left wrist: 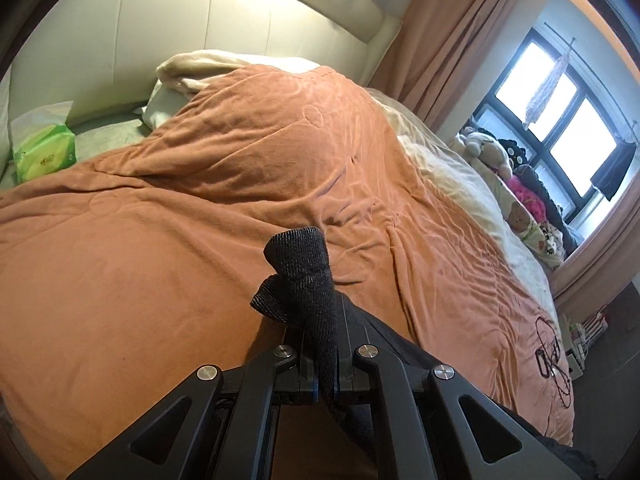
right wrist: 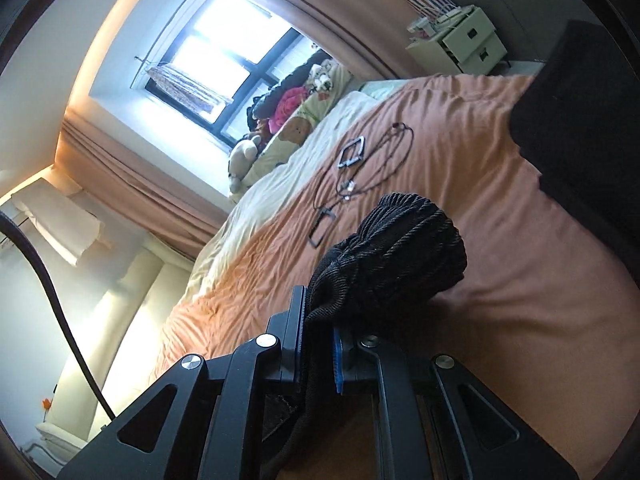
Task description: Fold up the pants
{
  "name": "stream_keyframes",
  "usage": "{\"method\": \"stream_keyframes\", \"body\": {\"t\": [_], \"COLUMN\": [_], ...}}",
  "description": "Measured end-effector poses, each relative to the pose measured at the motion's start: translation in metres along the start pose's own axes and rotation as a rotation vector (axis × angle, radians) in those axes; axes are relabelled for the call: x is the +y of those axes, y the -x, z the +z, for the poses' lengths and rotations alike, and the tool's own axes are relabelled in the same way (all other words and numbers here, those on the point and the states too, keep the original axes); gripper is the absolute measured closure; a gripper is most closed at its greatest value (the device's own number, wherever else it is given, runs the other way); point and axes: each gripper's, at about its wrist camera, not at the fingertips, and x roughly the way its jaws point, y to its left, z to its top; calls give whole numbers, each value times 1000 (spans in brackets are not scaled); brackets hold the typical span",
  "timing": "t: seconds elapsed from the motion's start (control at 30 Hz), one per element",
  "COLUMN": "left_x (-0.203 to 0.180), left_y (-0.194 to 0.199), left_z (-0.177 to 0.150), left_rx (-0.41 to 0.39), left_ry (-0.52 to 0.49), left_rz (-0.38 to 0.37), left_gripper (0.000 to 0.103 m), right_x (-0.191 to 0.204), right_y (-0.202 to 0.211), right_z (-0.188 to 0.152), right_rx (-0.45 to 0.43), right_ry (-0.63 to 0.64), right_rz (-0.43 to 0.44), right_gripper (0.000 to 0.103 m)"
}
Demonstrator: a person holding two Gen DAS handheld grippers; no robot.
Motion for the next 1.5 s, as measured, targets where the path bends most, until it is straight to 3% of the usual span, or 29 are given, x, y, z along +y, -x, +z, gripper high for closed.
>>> {"method": "stream_keyframes", "body": {"t": [0.4,0.63,0.8,0.93,1.03,1.1,1.13,1.17,1.27,1.5], "left_x": [41,72,99,119,128,132,134,137,139,122], "left_y": [56,60,39,22,26,35,39,43,49,46], "left_z": [-34,-62,-87,-107,-112,-110,-109,-108,-104,-88], "left_rx": [11,44,128,229,239,218,210,205,204,176], "left_ry": [18,62,97,133,120,100,94,89,74,73], "left_rz": [9,43,101,164,218,276,286,289,294,271], "left_gripper": [99,99,97,89,66,49,47,47,47,47], "right_x": [-12,-17,-32,-38,-35,-32,-31,-30,-26,12], "right_y": [71,93,89,81,82,88,94,99,109,112], "right_z": [-21,-35,-45,-53,-53,-50,-48,-49,-39,-23], "right_rx": [31,77,139,210,230,225,207,193,173,149], "right_ry": [-43,-59,-78,-70,-52,-31,-11,-4,-6,153], "right_rz": [-21,-74,-178,-292,-332,-374,-415,-432,-437,-449], "right_gripper": [95,95,93,85,73,56,38,31,31,31]}}
